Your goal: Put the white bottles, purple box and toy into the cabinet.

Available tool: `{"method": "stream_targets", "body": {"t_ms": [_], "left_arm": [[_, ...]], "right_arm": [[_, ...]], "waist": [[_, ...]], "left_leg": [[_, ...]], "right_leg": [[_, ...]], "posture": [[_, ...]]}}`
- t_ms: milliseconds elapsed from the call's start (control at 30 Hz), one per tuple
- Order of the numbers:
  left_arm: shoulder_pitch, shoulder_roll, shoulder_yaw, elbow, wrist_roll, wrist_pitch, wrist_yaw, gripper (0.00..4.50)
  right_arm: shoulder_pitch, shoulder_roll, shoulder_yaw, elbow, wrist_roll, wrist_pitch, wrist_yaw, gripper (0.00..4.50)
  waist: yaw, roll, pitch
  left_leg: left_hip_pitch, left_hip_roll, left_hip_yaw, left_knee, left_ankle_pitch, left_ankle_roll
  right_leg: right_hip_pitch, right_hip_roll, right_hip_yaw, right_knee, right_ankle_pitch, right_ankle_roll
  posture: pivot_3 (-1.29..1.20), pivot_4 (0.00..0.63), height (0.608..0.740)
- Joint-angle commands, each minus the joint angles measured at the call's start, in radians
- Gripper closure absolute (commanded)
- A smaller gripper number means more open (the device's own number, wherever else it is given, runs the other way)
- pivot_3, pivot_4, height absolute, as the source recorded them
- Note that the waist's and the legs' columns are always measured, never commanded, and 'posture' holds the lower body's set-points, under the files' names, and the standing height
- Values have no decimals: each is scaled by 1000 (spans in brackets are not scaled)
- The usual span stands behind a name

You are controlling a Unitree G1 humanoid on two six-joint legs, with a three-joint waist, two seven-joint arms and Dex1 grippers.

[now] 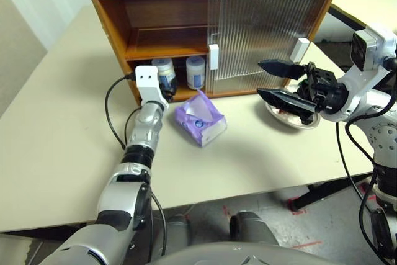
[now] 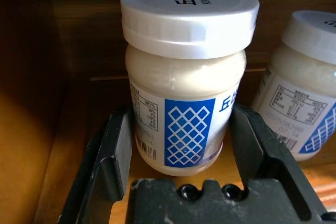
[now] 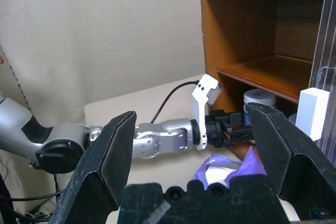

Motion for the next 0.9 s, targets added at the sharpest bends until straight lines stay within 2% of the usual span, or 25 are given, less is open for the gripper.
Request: {"method": "stream_targets", "body": {"t_ms": [33,533,667,900], "left_arm": [[-56,1,-1,67,26,-49,37,1467],[-69,6,-7,128,51,-66,79,1467],[-72,3,-14,131,59,-67,74,34],[-71,5,-14,126,67,-67,71,34]], "right_arm": [[-1,-3,-8,-7,7,-5,-1,0],[-1,-1,-6,-5,3,-10,1,0],[-4,0,-3,-3,0,-12,4,0],[-6,3,-3,-3,-1,-14,6,0]], "waist": [[0,0,0],[0,-1,0],[0,-1,0],[0,-1,0]], "left_leg": [[0,0,0,0,0,0],[0,0,0,0,0,0],[0,0,0,0,0,-1],[0,0,0,0,0,-1]], "right_leg": [[0,0,0,0,0,0],[0,0,0,0,1,0],[0,0,0,0,2,0],[0,0,0,0,2,0]], "posture": [[-50,0,740],[-50,0,740],[-49,0,740],[-50,0,740]]}}
